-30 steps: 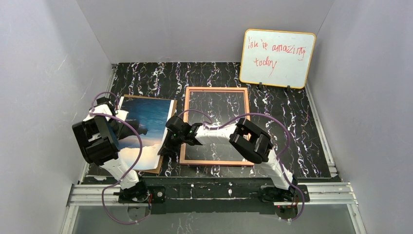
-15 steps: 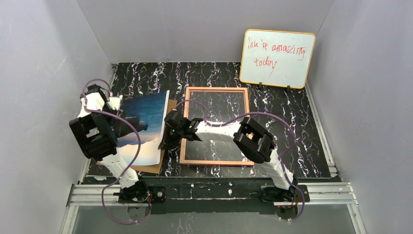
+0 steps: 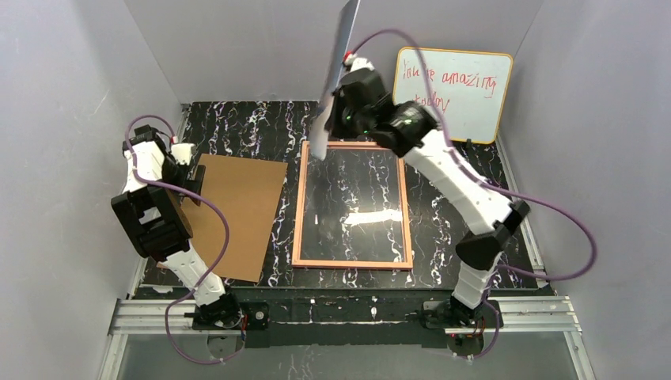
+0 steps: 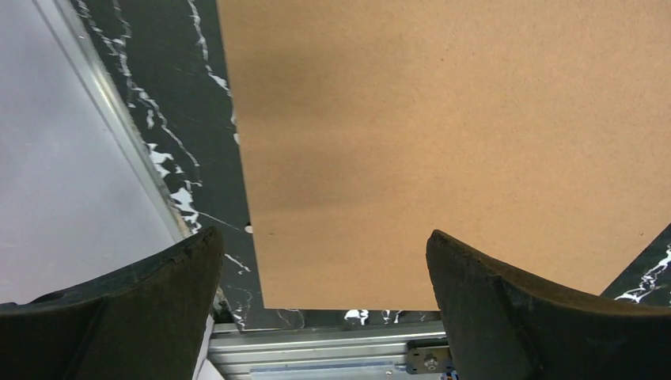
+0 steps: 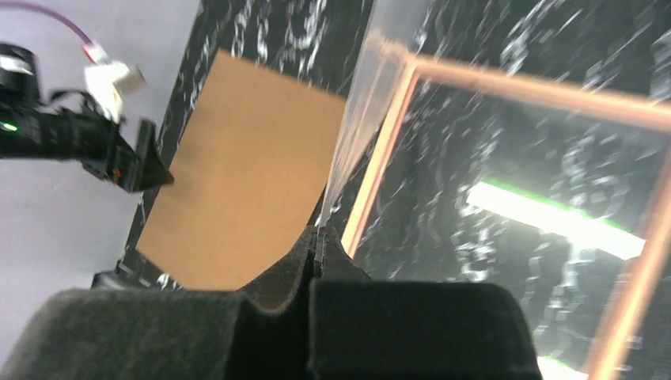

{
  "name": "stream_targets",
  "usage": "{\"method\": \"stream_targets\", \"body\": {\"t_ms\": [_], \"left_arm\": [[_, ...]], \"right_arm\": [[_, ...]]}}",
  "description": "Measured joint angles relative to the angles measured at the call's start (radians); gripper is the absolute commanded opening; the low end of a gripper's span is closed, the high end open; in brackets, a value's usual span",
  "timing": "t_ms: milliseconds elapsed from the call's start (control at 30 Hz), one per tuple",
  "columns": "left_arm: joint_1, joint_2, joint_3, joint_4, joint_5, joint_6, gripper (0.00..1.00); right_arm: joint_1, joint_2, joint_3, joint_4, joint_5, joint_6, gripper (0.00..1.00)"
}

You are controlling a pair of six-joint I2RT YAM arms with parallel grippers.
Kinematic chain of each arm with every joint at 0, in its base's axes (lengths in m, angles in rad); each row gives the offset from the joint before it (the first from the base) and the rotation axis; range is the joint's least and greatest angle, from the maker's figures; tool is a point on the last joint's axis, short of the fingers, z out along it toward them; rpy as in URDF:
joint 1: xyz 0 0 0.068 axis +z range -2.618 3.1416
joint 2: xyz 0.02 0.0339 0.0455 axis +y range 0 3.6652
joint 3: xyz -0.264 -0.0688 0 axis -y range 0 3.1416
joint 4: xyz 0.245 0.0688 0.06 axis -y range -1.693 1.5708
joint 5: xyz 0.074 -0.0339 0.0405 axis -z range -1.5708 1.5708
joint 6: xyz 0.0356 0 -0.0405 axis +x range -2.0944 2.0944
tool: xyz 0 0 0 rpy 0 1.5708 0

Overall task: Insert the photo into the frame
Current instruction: Turn over the photo from the photo frame.

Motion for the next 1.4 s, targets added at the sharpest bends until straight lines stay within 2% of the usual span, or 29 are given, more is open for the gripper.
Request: {"method": "stream_targets", "body": {"t_ms": [133, 233, 400, 567, 800, 1100, 1400], "left_arm": [[0.000, 0.000, -0.039, -0.005, 0.015, -0.003, 0.98], [0.000, 0.000, -0.044, -0.006, 0.027, -0.008, 0.98], [-0.001, 0.000, -0.054, -0.003, 0.035, -0.011, 0.98], [-0.001, 0.000, -0.064, 0.000, 0.035, -0.013, 0.98], [-0.001, 0.000, -0.076, 0.003, 0.035, -0.018, 0.98], [-0.004, 0.000, -0.111, 0.021, 0.035, -0.018, 0.97], [-0.006, 0.000, -0.121, 0.030, 0.034, -0.018, 0.97]], "right_arm": [[0.044, -0.071, 0.197, -0.155, 0.162, -0.126, 0.01], [0.103, -0.116, 0.209, -0.255, 0.252, -0.187, 0.01], [0.182, -0.022, 0.195, -0.409, 0.320, -0.244, 0.01], [0.219, 0.171, 0.126, -0.504, 0.292, -0.249, 0.01], [0.242, 0.262, 0.132, -0.568, 0.209, -0.249, 0.01], [0.283, 0.317, 0.203, -0.515, 0.103, -0.295, 0.01], [0.326, 0.469, 0.247, -0.465, 0.010, -0.319, 0.01]]}}
